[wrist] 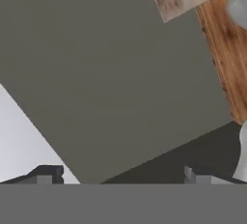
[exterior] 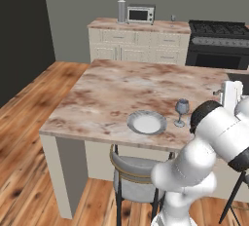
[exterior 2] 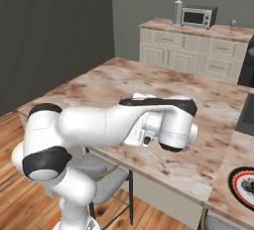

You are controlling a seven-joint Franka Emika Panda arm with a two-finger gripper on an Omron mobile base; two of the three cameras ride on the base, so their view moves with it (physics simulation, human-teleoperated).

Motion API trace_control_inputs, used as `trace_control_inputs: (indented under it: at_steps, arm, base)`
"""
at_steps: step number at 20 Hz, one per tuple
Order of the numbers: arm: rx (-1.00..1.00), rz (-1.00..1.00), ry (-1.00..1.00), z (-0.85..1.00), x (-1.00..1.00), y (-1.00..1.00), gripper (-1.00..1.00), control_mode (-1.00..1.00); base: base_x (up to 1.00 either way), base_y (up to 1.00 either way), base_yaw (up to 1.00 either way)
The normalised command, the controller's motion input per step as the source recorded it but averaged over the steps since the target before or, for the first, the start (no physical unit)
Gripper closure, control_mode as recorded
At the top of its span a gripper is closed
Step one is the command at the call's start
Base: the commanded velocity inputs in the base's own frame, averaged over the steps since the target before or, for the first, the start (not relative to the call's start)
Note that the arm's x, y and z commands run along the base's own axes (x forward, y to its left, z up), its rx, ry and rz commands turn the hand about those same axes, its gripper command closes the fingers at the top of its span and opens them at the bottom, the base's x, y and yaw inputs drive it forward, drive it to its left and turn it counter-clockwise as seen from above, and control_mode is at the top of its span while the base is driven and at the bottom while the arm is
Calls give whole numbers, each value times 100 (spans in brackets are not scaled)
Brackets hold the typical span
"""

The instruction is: Retrieve the wine glasses from the counter and place one next to each plate.

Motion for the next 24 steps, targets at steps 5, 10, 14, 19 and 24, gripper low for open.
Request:
trace_control_inputs:
  at_steps: [5,10,14,19,24]
  arm:
    - [-19,-14,-38,9,-55,90,-100,-100]
    - [0,-35,-32,37,-56,61,-100,-100]
    - [1,-45,-26,46,-42,31,-100,-100]
    - [6,-17,22,59,-3,8,-100,-100]
    - [3,22,47,34,0,0,-100,-100]
  base:
    - [0,0,0]
    - [0,0,0]
    - [0,0,0]
    - [0,0,0]
    - [0,0,0]
